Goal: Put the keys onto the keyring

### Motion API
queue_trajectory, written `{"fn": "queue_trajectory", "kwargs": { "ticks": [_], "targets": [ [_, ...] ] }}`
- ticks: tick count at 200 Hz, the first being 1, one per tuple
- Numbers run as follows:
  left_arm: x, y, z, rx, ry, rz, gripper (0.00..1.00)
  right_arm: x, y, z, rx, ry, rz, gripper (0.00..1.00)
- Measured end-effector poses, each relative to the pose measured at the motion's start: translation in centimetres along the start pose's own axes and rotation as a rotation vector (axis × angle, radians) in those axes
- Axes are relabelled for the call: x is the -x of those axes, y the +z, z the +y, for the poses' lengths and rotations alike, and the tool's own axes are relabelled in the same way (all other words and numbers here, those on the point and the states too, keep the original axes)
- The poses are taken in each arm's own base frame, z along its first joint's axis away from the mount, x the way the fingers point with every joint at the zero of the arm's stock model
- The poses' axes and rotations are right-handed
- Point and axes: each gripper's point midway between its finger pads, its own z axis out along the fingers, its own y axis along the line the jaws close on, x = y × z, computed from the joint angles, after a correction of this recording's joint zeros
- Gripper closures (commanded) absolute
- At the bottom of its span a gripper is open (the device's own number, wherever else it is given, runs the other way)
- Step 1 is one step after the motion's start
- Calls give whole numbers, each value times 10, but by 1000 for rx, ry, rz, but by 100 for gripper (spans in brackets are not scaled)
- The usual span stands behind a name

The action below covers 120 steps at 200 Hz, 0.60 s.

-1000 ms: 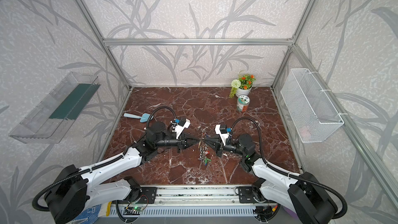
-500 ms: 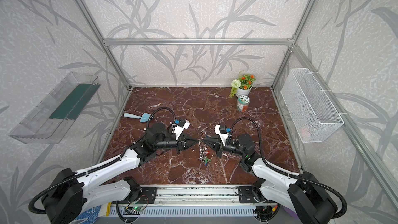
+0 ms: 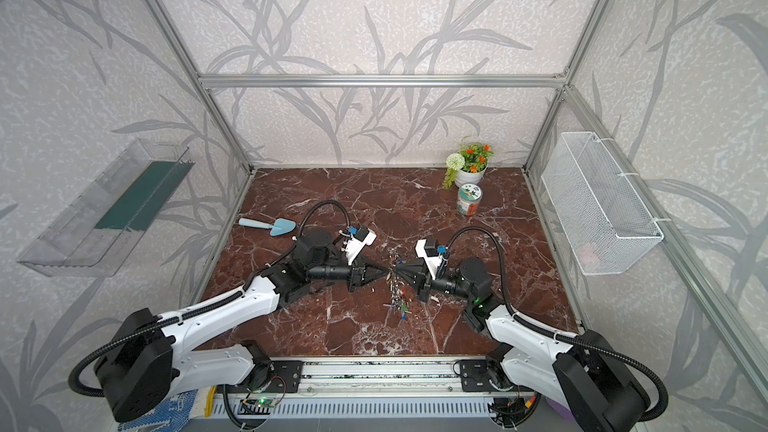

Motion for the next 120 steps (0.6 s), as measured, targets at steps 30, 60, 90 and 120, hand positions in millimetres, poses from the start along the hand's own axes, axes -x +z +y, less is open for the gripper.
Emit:
{"fn": "queue_trajectory", "kwargs": {
  "ticks": [30, 60, 90, 120],
  "targets": [
    [-3, 5, 4, -4, -18, 11, 96, -4, 0, -3, -13, 12, 7, 100],
    [-6, 13, 10, 1, -42, 33, 82, -5, 0, -4, -15, 16, 7, 100],
    [-8, 15, 17, 23, -57, 35, 73, -5, 0, -3, -9, 17, 8, 100],
    [-4, 12, 21, 62, -55, 13, 65, -2, 0, -2, -5, 9, -3, 100]
  ]
}}
